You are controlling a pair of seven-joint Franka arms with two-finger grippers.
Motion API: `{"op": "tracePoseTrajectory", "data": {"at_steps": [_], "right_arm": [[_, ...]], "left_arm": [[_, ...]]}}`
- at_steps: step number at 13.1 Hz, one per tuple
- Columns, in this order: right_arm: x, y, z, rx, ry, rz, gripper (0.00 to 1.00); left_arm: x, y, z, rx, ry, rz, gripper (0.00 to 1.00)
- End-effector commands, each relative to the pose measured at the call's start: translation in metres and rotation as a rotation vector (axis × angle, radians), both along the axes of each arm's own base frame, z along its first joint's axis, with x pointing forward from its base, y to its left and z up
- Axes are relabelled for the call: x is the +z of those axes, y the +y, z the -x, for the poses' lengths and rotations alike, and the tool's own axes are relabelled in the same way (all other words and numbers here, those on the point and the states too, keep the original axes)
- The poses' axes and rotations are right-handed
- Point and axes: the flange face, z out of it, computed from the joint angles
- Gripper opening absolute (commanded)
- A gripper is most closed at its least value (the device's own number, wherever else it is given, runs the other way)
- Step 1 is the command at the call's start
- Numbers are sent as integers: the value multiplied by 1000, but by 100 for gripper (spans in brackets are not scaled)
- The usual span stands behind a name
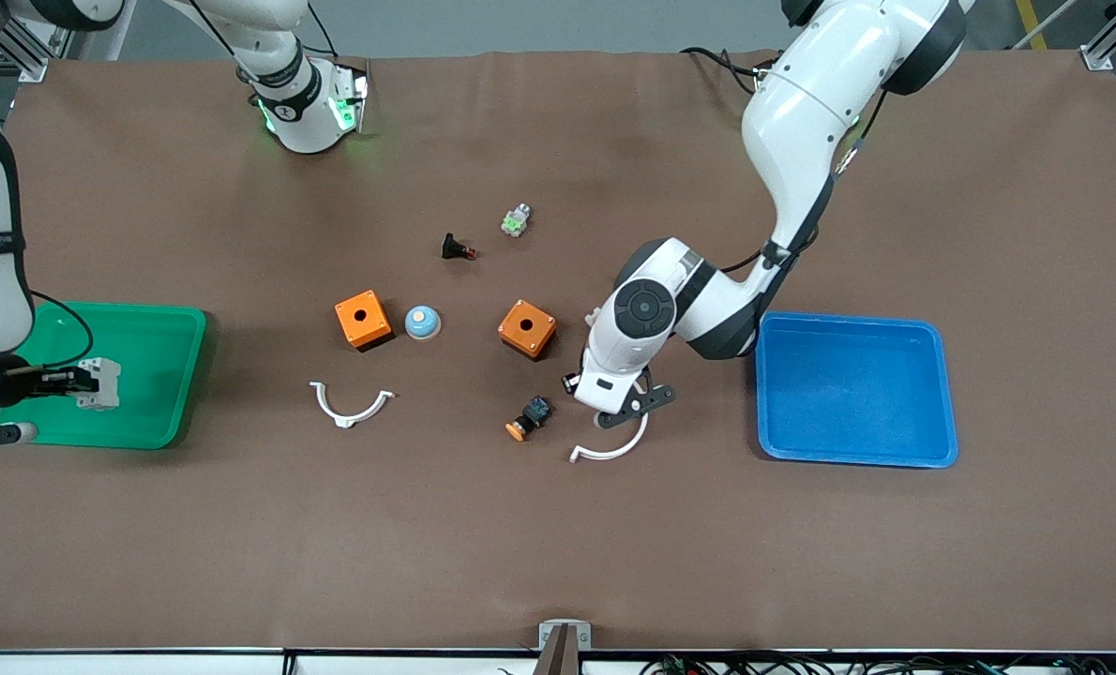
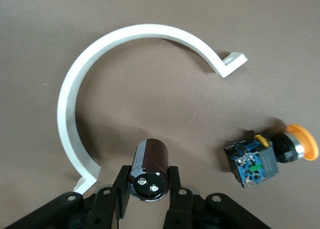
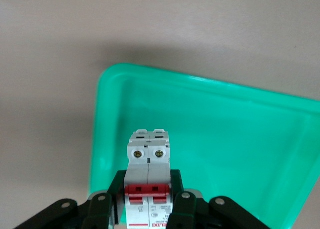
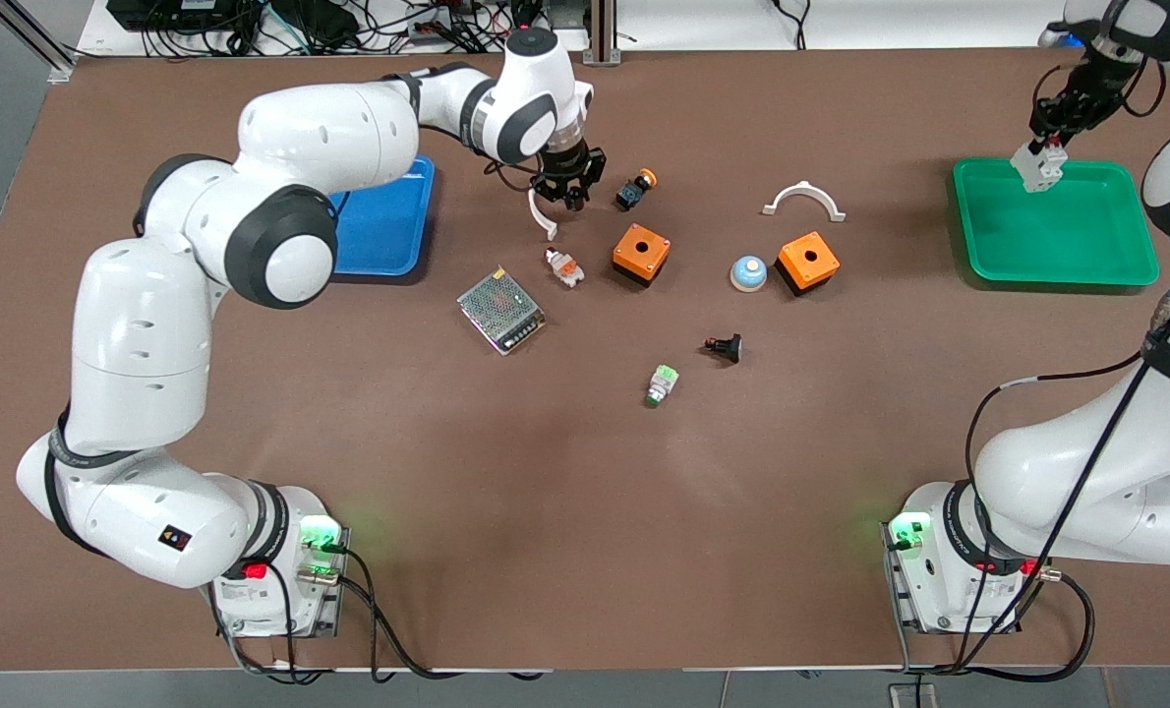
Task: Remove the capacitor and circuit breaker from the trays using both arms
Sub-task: 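Carry the capacitor and breaker toward the table middle with both grippers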
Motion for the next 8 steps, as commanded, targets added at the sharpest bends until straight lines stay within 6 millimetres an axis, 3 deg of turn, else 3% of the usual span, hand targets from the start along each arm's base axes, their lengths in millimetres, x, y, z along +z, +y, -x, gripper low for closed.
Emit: {"op": "tracePoseTrajectory", "data": {"at_steps": [1,3,5,6,8], "right_arm": [[48,59,11,-51,55,29,25],[72,112,15,-83,99,50,25],[85,163,20,-129,138,83,25],[85,187,24,-146,159,99,25],[85,236,36,-171,174,124,25]], "left_arm": [[-3,1,-9,17,-21,-2,34],[3,4,-13,12,-38,-9,97],[31,12,-21,14,-66,-16,100],[58,22,-27,25,-73,-21,100],[120,79,-55,80,-90,-42,100]]}}
